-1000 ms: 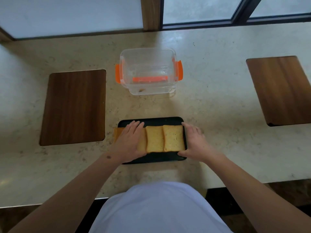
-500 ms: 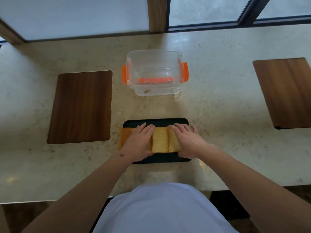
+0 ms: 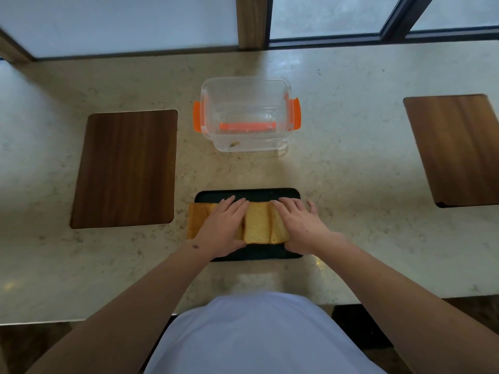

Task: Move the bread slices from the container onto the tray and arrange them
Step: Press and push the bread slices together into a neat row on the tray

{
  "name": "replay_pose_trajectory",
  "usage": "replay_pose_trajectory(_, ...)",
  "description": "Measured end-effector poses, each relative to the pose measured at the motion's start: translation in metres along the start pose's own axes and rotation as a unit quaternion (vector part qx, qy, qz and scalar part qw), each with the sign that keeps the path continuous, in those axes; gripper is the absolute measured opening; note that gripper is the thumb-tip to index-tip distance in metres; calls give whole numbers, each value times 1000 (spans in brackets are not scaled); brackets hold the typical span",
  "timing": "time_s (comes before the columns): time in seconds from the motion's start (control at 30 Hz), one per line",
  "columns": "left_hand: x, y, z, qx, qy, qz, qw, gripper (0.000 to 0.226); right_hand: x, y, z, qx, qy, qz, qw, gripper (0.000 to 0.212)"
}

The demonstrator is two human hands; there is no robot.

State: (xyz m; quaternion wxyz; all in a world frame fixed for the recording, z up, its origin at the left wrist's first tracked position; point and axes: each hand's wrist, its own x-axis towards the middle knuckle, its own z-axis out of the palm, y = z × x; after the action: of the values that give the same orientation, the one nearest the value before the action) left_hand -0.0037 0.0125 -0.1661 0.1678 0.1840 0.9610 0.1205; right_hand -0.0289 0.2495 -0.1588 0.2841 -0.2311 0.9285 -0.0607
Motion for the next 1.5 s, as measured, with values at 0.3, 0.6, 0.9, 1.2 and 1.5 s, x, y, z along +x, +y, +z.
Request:
replay_pose_trajectory(0.3, -22, -31, -14, -5, -17, -67, 998, 128, 15, -20, -7, 22, 30, -42, 998, 127)
replay_pose_trajectory(0.6, -38, -55, -12, 23, -56, -54, 997, 126, 36, -63, -1, -20, 8, -44, 999, 124)
replay_pose_trajectory(0.9, -33, -53, -7, 25, -34, -41, 998, 121, 36, -54, 8, 7, 41, -64, 997, 121)
replay_pose_trajectory(1.2, -24, -43, -7, 10, -43, -44, 998, 119, 34, -52, 7, 11, 36, -65, 997, 121)
replay_pose_trajectory(1.5, -38, -73, -18, -28, -48, -124, 991, 138, 36, -61, 1, 2, 26, -67, 997, 129)
